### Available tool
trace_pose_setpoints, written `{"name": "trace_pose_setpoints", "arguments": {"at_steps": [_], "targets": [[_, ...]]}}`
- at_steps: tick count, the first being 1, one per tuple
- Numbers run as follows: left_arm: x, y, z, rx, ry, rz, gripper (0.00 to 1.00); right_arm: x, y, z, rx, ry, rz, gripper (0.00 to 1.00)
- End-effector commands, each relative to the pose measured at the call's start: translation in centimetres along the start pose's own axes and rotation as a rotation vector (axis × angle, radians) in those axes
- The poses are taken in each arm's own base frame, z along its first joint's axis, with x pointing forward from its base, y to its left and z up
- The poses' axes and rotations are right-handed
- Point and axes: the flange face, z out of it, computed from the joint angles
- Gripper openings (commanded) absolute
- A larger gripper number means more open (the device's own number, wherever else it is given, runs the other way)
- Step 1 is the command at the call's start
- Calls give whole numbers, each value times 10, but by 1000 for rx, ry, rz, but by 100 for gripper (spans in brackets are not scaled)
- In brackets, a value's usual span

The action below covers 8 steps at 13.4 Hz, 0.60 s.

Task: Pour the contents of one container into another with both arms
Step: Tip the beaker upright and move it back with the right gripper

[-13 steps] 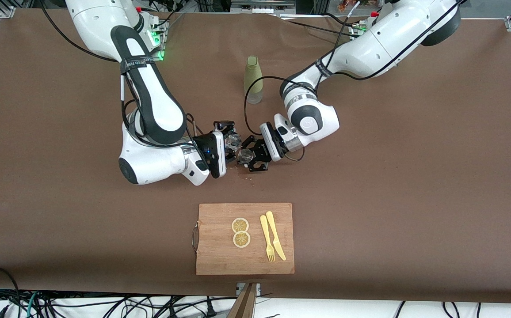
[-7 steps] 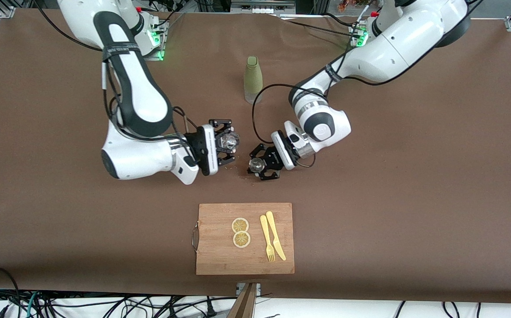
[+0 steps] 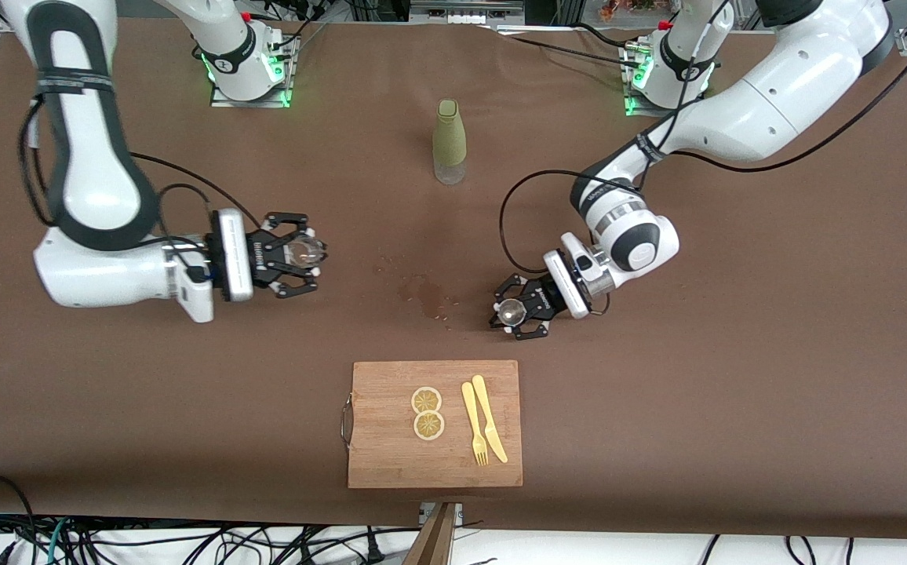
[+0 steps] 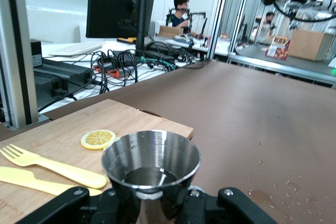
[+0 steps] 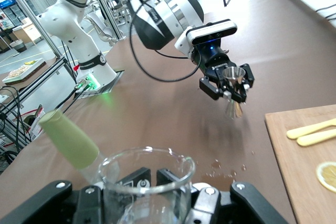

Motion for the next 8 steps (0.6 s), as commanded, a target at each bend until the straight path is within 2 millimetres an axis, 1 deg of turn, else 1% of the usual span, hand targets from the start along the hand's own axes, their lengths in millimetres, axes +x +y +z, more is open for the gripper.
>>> {"name": "trace_pose_setpoints", "arguments": {"at_steps": [1, 2, 4, 5, 6, 7, 8], "targets": [[-1, -24, -46, -27, 45, 105, 0, -44, -15, -38, -50, 45, -79, 5], [-1, -41, -65, -34, 57, 131, 0, -63, -17, -50, -72, 58, -118, 5], [-19, -68, -99, -56, 76, 160, 0, -105, -27, -72, -101, 82, -153, 5], [-27, -79, -113, -81, 96, 182, 0, -125, -30, -77, -76, 109, -188, 5], [-37, -90, -128, -101, 107, 191, 0, -150, -32, -81, -54, 144, -209, 5], [-44, -97, -142, -138, 127, 184, 0, -174, -31, -81, -57, 184, -252, 5], [-51, -106, -159, -174, 127, 177, 0, -193, -31, -80, -63, 201, -277, 5]]}}
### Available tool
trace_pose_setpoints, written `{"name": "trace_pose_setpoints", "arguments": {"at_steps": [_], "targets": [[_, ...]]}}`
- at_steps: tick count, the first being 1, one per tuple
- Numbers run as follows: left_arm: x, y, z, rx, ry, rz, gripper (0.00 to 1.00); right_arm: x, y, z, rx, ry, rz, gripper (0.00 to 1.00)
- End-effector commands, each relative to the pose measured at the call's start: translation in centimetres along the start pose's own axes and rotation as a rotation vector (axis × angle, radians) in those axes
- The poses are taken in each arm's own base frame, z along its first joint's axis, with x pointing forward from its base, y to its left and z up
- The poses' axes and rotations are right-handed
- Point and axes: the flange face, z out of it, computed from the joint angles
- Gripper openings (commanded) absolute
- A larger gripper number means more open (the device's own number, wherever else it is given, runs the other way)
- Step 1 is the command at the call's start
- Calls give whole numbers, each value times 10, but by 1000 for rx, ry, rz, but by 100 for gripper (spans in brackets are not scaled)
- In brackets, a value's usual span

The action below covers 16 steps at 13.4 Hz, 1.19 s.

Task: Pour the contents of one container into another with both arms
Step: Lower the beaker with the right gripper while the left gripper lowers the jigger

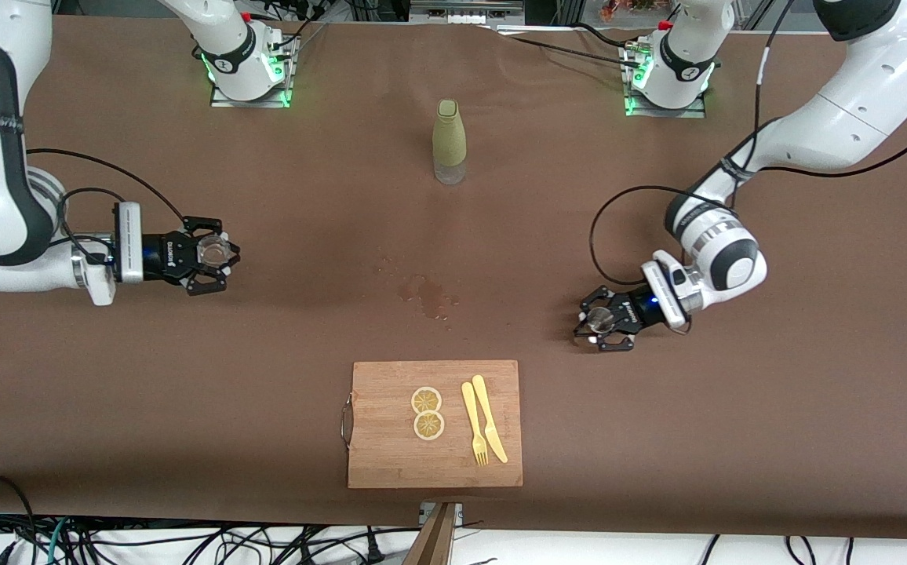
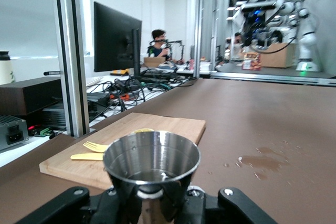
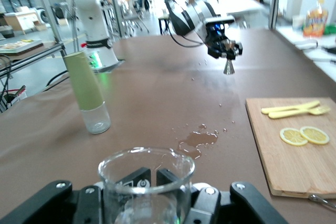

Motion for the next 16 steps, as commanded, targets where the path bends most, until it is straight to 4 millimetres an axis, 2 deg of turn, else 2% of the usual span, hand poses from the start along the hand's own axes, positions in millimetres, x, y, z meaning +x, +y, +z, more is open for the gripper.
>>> {"name": "trace_pose_setpoints", "arguments": {"at_steps": [1, 2, 4, 6, 7, 11, 12, 13, 15, 16], "targets": [[0, -2, -38, -103, 12, -10, 0, -46, -9, -3, -15, 77, -74, 5], [1, -5, -51, -133, 21, -22, 0, -63, -13, -3, -20, 84, -83, 5], [1, -7, -60, -159, 17, -38, 0, -109, -22, -2, -43, 115, -74, 6], [-1, -10, -71, -177, -7, -41, 0, -149, -26, 13, -80, 159, -76, 6], [-4, -13, -87, -195, -16, -49, 0, -164, -26, 22, -105, 181, -73, 6], [-14, -12, -120, -268, -29, -46, 0, -198, -23, 40, -152, 205, -91, 7], [-15, -13, -123, -268, -29, -50, 0, -205, -21, 54, -148, 222, -103, 7], [-17, -11, -126, -281, -19, -54, 0, -214, -21, 59, -160, 230, -98, 7], [-21, -14, -140, -298, -31, -47, 0, -225, -21, 66, -164, 229, -98, 7], [-25, -14, -147, -304, -32, -51, 0, -228, -21, 70, -165, 221, -98, 10]]}}
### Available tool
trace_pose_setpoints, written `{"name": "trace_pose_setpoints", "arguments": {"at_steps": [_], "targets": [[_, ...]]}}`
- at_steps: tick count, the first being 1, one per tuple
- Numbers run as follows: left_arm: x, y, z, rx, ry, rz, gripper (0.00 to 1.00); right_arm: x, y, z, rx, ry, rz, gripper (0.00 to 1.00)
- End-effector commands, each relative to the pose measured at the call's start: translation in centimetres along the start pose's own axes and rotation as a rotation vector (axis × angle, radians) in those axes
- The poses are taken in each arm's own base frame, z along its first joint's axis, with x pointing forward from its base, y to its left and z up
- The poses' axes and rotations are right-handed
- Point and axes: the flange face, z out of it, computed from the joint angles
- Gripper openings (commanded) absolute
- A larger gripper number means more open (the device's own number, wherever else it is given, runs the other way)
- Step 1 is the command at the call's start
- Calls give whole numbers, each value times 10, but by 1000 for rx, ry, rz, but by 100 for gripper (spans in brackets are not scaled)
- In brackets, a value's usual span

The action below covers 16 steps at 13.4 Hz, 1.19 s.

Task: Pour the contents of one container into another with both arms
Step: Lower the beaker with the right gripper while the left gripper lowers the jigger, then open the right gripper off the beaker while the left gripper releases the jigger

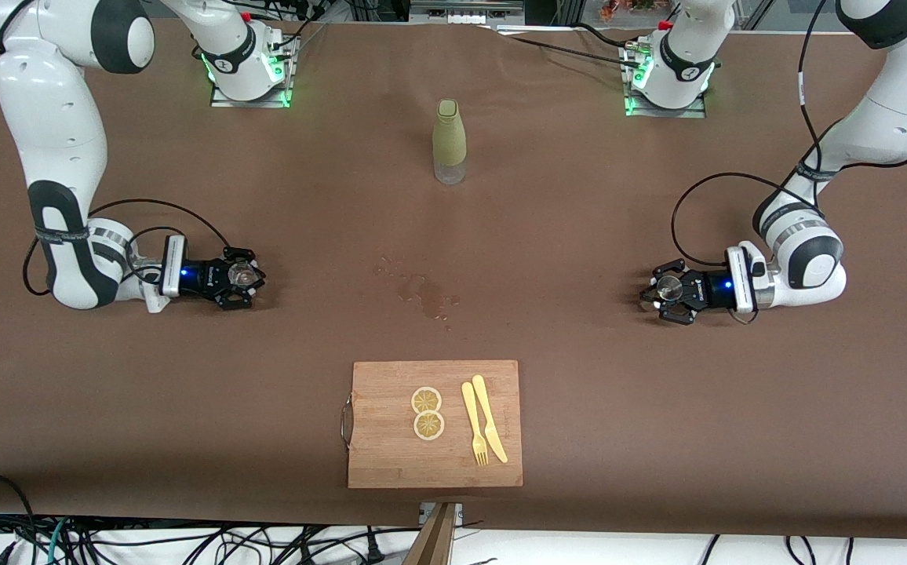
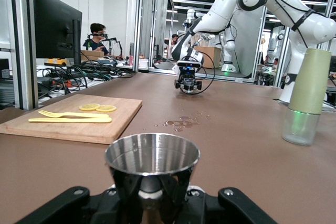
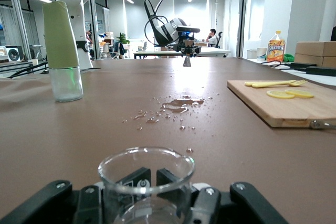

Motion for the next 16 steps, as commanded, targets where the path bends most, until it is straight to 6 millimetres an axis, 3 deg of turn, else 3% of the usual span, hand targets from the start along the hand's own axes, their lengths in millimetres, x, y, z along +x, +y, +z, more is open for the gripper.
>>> {"name": "trace_pose_setpoints", "arguments": {"at_steps": [1, 4, 5, 6, 7, 11, 16], "targets": [[3, 4, -17, -41, -10, -7, 0, -16, 0, 3, -17, 0, -79, 10], [-2, 7, -23, -48, -23, -4, 0, -24, -4, 4, -13, -6, -79, 11], [-3, 7, -24, -46, -25, -5, 0, -24, -4, 4, -9, -8, -78, 30], [-3, 7, -24, -47, -24, -5, 0, -25, -4, 4, -8, -14, -76, 89], [-4, 7, -23, -48, -23, -7, 0, -26, -5, 3, -2, -23, -74, 100], [-10, 11, -24, -58, 0, 8, 0, -17, -7, -12, 34, -66, -55, 100], [-22, 15, -26, -61, 15, 22, 0, 2, -14, -58, 85, -174, 2, 100]]}}
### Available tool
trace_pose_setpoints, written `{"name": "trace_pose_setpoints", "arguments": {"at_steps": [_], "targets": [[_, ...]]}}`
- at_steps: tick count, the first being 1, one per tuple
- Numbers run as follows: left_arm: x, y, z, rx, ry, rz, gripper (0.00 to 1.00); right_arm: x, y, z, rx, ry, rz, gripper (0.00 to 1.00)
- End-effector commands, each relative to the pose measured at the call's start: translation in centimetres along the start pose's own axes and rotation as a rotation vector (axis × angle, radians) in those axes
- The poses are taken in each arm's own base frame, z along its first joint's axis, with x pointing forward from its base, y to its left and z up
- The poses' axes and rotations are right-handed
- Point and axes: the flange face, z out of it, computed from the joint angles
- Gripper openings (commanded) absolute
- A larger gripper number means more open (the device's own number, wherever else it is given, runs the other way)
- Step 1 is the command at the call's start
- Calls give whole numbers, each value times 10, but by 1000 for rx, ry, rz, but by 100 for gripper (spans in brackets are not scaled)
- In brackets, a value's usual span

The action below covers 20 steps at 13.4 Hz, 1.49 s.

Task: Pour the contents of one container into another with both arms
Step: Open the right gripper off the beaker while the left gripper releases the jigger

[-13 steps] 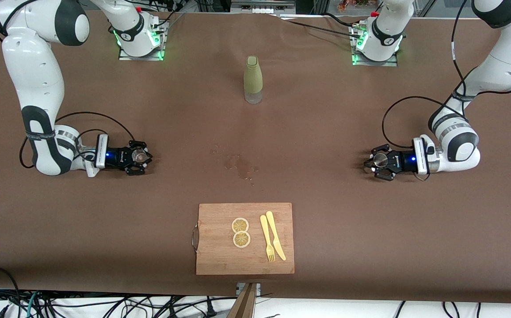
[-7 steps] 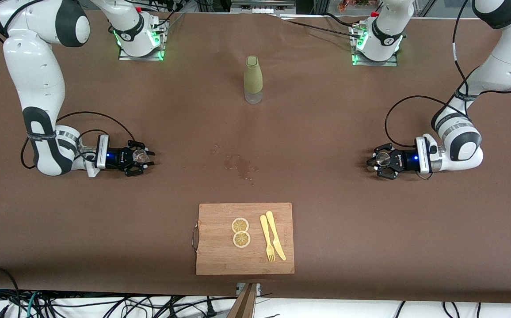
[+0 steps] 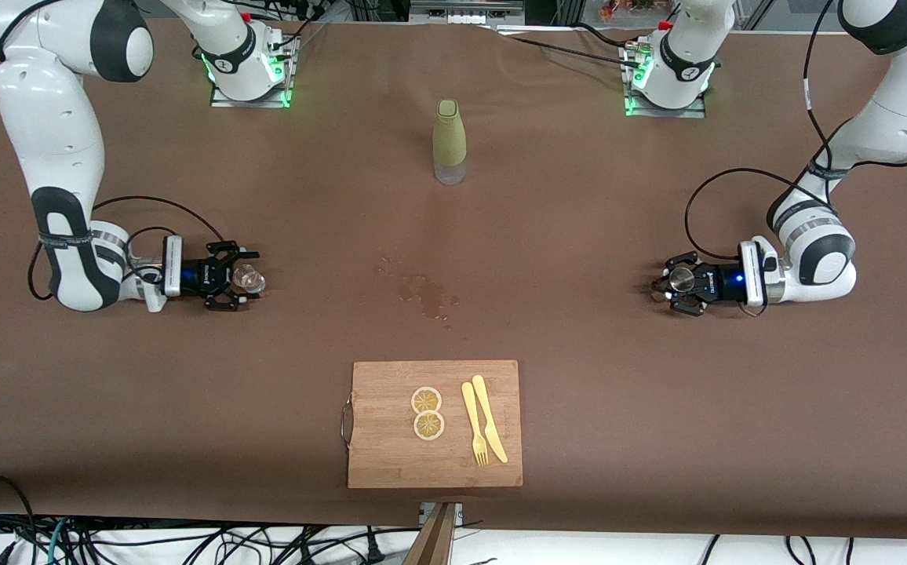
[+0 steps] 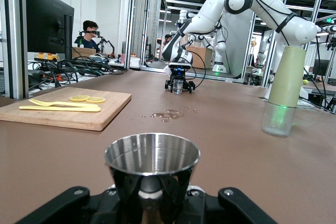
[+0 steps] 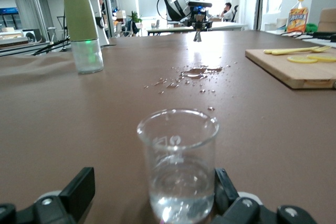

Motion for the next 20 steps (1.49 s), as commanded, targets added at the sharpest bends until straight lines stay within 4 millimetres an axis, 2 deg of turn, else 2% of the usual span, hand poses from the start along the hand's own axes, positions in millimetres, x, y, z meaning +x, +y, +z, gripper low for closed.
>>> {"name": "trace_pose_setpoints", "arguments": {"at_steps": [1, 6, 9, 11, 12, 13, 14, 15, 17, 20], "targets": [[-7, 3, 1, -31, 14, 29, 0, 20, -5, -36, 11, -86, -2, 100], [-13, 5, 2, -33, 16, 25, 0, 84, -10, -114, 15, -324, 219, 100], [-16, 7, 1, -43, 9, 23, 21, 132, -16, -147, 17, -468, 384, 100], [-16, 7, 1, -44, 6, 23, 30, 170, -22, -167, -3, -576, 515, 100], [-17, 7, 0, -43, 5, 22, 31, 190, -25, -176, -15, -634, 581, 100], [-17, 7, 1, -45, 5, 22, 36, 208, -28, -182, -37, -688, 647, 100], [-17, 7, 1, -45, 6, 21, 47, 225, -32, -188, -61, -734, 711, 100], [-17, 7, 1, -45, 6, 21, 49, 244, -35, -187, -68, -777, 773, 100], [-18, 8, 1, -45, 7, 52, 100, 280, -40, -189, -120, -883, 916, 100], [-25, 10, -9, -31, -5, 60, 100, 333, -42, -171, -262, -1029, 1129, 100]]}}
